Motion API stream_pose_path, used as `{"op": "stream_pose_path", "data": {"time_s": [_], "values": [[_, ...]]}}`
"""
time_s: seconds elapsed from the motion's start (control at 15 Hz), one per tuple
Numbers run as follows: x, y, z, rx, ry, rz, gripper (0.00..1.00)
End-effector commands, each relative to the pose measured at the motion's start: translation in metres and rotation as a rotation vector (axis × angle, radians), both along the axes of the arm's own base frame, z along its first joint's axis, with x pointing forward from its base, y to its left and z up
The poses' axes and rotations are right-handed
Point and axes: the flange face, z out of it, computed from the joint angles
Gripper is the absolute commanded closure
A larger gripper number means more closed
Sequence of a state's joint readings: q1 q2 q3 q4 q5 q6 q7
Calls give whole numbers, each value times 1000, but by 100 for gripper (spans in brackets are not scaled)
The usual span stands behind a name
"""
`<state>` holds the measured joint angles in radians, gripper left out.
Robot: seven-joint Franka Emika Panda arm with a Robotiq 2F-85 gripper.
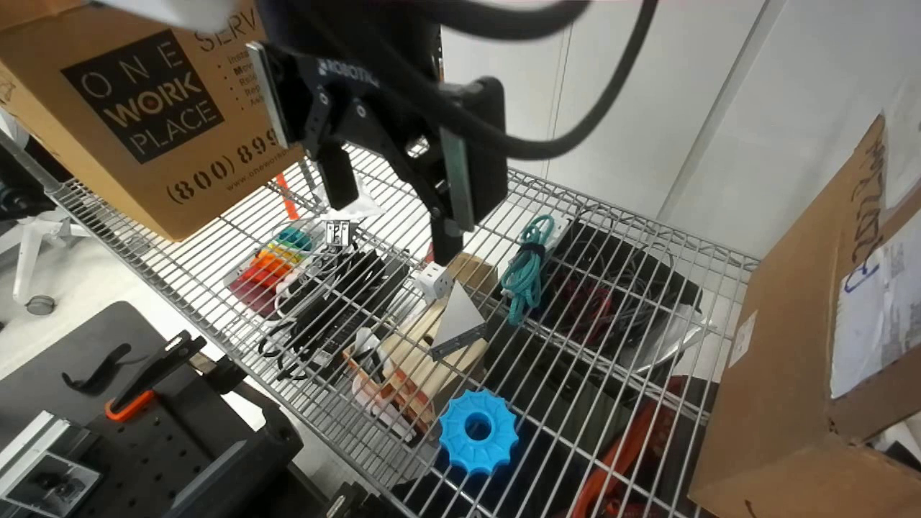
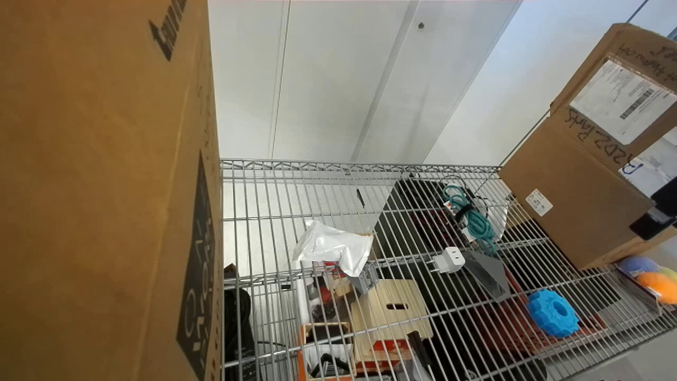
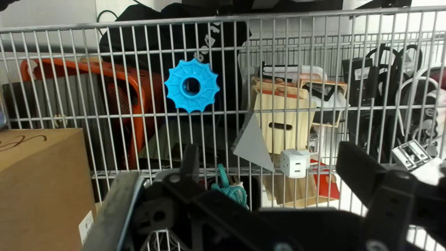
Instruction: Move the blue cable to the left
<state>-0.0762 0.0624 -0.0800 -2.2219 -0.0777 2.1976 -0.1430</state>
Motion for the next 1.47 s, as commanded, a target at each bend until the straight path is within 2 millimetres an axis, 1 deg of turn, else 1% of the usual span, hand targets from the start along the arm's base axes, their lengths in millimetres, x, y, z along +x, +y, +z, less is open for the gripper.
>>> {"op": "stream_pose_path", "data": {"time_s": [0.0, 0.2, 0.33, 0.4, 0.47, 0.67, 0.73, 0.8, 0.93, 1.0, 1.27, 1.33, 1.4], "values": [[37, -16, -23, -33, 48, 66, 0], [68, -11, -47, -51, 62, 134, 0], [88, -13, -65, -63, 50, 158, 0], [96, -13, -71, -63, 50, 162, 0], [104, -17, -83, -52, 53, 157, 0], [124, -19, -105, -53, 70, 169, 0], [127, -17, -109, -67, 87, 185, 0], [112, -16, -105, -60, 79, 156, 0], [120, -16, -115, -62, 83, 163, 0], [122, -17, -117, -63, 83, 164, 0], [125, -17, -114, -64, 77, 165, 0], [123, -17, -112, -81, 74, 168, 0], [122, -19, -114, -103, 88, 150, 0]]}}
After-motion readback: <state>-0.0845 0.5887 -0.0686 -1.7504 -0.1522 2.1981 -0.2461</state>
